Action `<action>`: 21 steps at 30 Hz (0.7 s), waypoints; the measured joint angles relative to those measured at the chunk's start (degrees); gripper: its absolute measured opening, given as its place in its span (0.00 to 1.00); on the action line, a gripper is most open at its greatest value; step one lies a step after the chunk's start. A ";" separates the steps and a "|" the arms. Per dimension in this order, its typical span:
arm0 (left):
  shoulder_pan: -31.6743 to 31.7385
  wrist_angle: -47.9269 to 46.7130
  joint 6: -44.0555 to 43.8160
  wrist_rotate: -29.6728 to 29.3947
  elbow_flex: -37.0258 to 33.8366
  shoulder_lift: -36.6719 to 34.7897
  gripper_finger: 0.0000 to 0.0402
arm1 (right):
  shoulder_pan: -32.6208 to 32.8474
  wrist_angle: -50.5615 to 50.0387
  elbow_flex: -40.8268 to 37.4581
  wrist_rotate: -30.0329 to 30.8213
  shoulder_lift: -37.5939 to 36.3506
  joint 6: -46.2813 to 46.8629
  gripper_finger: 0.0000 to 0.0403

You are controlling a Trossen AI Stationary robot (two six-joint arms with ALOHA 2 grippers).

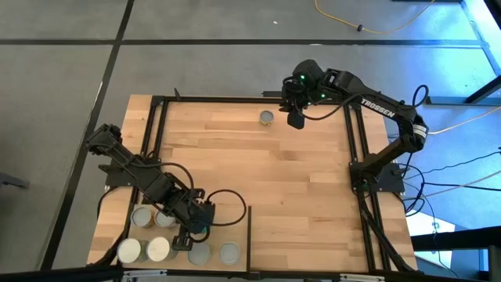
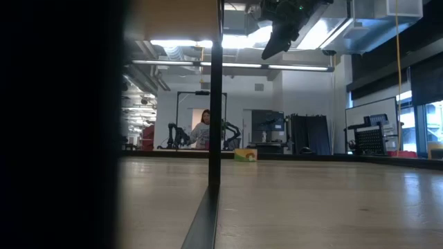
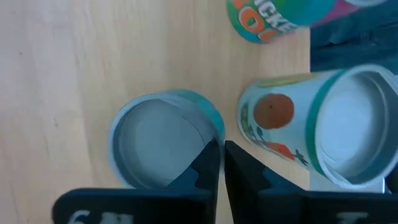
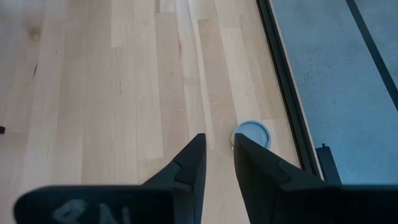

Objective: Pick and place cans onto a shelf
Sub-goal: Put the blue tuna can on the shelf

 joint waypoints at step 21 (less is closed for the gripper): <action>0.06 -0.10 -1.40 2.01 0.00 -0.02 0.07 | 0.00 -0.03 0.00 -0.02 0.00 0.02 0.21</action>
